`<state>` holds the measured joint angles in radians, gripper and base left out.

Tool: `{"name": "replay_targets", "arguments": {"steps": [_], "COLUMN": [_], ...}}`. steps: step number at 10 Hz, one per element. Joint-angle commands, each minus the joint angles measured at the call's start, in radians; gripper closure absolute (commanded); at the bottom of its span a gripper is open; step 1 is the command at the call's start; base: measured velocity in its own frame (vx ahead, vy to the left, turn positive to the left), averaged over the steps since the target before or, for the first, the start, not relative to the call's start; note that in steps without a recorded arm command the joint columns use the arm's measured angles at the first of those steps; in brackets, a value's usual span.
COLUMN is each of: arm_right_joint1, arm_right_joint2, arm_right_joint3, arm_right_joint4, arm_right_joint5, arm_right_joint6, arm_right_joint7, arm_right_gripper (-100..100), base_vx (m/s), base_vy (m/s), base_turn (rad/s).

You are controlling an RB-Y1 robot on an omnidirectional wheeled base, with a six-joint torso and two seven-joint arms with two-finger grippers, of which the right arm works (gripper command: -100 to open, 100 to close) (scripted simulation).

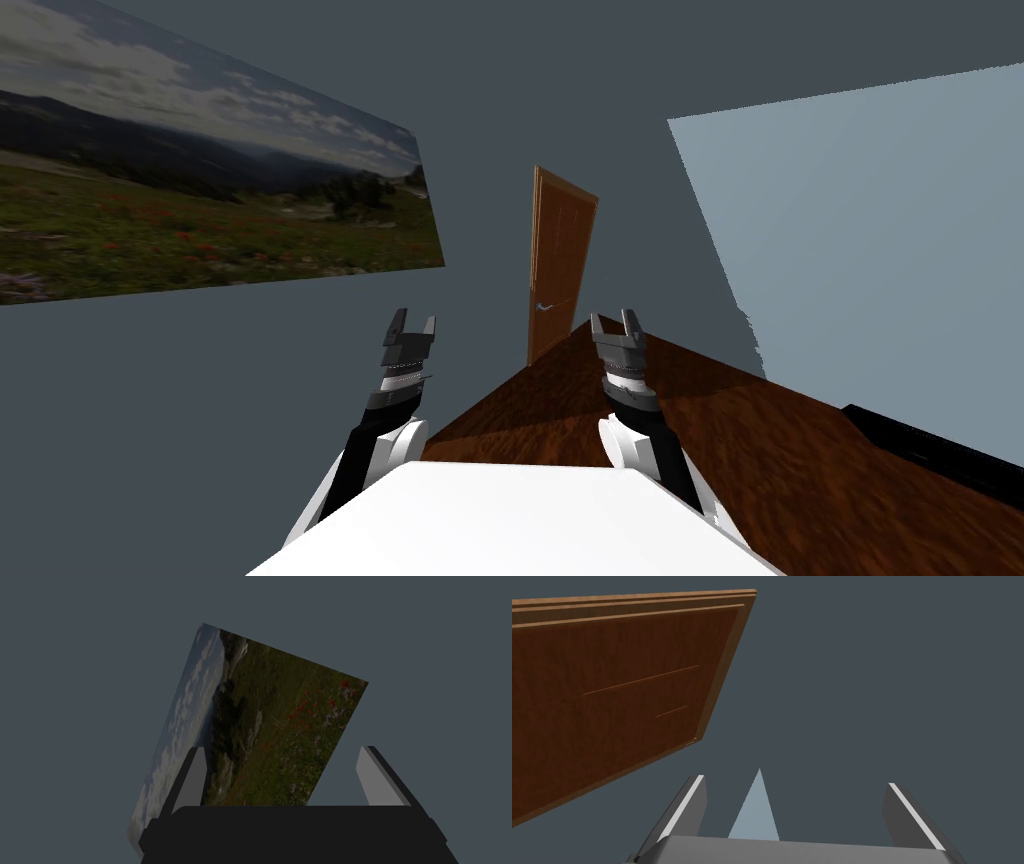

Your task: Pull the door open

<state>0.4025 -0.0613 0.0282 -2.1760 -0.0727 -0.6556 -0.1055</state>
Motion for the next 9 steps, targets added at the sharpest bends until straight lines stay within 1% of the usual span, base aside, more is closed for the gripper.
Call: {"name": "replay_targets", "arguments": {"steps": [1,5,6,8,9], "arm_right_joint1": [-0.011,-0.052,-0.052,-0.075,-0.075], "arm_right_joint2": [-0.003,-0.021,-0.021,-0.031,-0.031], "arm_right_joint3": [0.0,0.008,0.008,0.012,0.012], "arm_right_joint4": [0.028,0.14,0.149,0.208,0.216], "arm_right_joint5": [0.0,0.001,0.001,0.001,0.001], "arm_right_joint6": [-0.008,-0.027,-0.027,-0.037,-0.037], "arm_right_joint7": [-0.002,-0.013,-0.013,-0.02,-0.02], "arm_right_gripper": [-100,-100,-100,-100,-100], "base_vx": [0.057,0.069,0.061,0.067,0.051], "base_vy": [-0.03,-0.059,-0.054,-0.057,-0.051], "base_turn": [0.029,0.083,0.042,0.089,0.036]}}
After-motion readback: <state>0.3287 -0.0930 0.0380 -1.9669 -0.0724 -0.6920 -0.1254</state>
